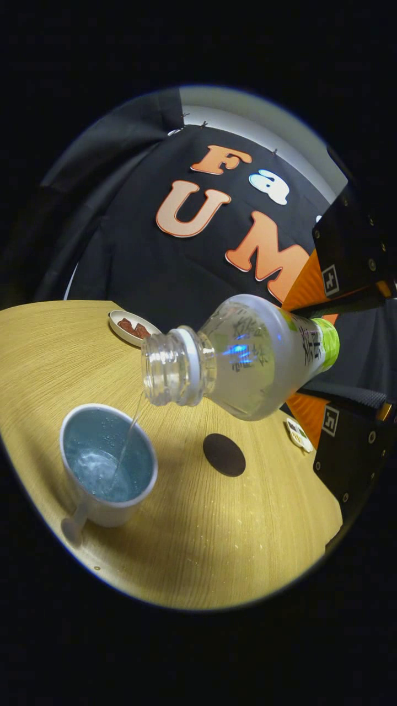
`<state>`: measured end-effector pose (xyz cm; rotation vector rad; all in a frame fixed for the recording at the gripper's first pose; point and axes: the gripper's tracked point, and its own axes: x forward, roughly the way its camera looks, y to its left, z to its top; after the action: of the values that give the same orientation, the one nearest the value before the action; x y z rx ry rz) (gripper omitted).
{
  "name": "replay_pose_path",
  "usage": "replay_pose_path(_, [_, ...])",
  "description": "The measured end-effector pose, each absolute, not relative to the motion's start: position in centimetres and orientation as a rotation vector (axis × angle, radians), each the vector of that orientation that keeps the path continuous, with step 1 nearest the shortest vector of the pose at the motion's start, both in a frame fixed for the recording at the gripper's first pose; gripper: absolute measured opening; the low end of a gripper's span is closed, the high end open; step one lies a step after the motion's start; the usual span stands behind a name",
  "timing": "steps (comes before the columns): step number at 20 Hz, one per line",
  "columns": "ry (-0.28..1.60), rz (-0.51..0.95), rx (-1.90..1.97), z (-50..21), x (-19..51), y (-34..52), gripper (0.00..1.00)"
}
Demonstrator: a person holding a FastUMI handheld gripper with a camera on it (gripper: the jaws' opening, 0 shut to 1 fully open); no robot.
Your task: Take the bottle from table, then pour the juice into the cup, finally place the bottle on the coaster
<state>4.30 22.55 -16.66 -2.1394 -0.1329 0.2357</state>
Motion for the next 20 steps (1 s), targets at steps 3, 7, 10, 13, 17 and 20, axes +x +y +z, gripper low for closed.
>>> replay_pose_path(3, [-0.068, 0.255, -2.043, -17.7, 4.1, 22.0, 0.57])
replay_pose_path(7, [-0.003, 0.282, -1.89, -18.3, 3.5, 22.0, 0.57])
replay_pose_path(10, [0.008, 0.279, -1.804, -17.7, 3.4, 22.2, 0.57])
replay_pose_path(13, [0.08, 0.296, -1.653, -18.1, 3.6, 21.5, 0.57])
replay_pose_path(17, [0.184, 0.341, -1.408, -18.6, 4.2, 20.6, 0.57])
replay_pose_path(20, [0.244, 0.346, -1.2, -18.0, 5.3, 19.8, 0.58])
